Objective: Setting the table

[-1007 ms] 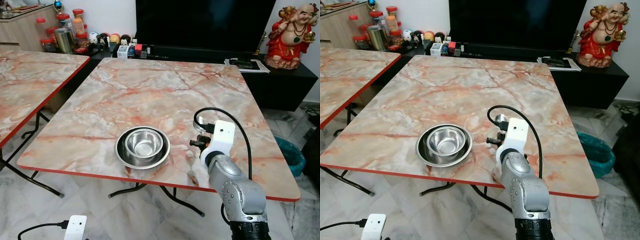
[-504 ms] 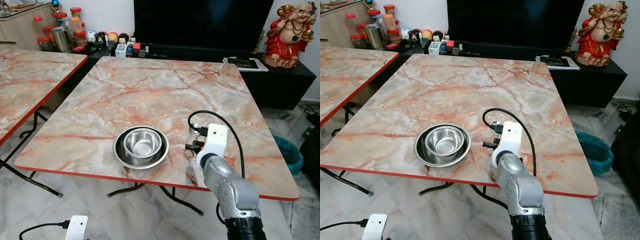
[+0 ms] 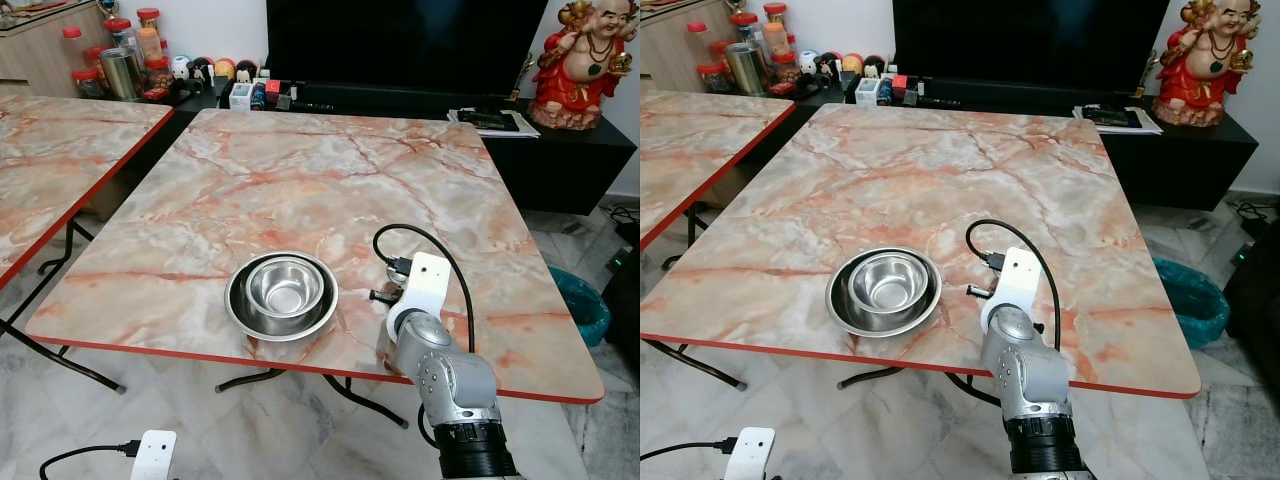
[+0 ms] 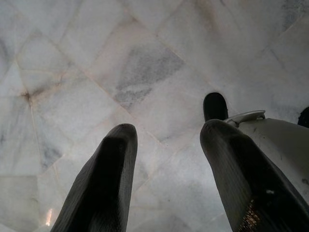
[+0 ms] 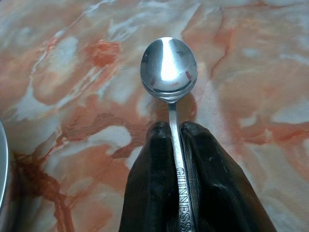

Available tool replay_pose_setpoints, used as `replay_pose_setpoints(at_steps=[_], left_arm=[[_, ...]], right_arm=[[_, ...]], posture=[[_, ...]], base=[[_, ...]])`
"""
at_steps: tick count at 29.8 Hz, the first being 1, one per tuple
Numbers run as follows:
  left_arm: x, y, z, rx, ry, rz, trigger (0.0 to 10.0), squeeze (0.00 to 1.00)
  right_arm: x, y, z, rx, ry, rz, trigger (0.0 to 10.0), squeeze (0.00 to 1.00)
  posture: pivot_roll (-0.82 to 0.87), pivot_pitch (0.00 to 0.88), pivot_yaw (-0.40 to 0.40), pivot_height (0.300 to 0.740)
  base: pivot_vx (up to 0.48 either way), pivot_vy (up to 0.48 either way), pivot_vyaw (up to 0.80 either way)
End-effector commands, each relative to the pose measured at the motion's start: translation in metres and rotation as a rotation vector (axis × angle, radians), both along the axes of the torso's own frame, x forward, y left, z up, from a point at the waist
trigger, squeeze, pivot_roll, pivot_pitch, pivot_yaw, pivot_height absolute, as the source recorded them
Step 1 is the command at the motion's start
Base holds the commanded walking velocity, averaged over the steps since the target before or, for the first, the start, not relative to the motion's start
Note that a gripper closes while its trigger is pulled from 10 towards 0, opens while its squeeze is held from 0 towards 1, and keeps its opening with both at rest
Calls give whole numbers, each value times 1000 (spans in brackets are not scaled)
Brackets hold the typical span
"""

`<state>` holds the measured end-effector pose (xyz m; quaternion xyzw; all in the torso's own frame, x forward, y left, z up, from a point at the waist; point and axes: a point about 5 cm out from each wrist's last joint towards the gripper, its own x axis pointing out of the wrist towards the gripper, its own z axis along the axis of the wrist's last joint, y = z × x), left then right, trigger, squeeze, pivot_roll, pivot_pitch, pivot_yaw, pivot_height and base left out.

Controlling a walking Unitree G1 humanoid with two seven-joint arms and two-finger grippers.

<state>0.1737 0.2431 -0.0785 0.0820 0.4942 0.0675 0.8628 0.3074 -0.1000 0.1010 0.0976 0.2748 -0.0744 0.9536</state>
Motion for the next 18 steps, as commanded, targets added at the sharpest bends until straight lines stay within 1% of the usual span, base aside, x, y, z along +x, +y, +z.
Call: replay_pose_setpoints(at_steps=[1,5,11,18], left_arm=[[0,1,0,17,8,-9,10000,0],[0,0,0,16,10,-9,10000,0],[0,0,0,15,14,-10,10000,0],[0,1,0,17,14,-11,10000,0]], right_arm=[[-5,30,-1,100,23,25,10000,0],[-5,24,-6,89,34,-5,10000,0],[-7,23,-9,95,51,-26,10000,0],[-10,22,-15,124,82,-53,10000,0]], posture=[[-14,19,-28,740],[-13,20,-28,740],[-13,23,-31,740],[-13,23,-29,740]], base=[[0,0,0],[0,0,0],[0,0,0],[0,0,0]])
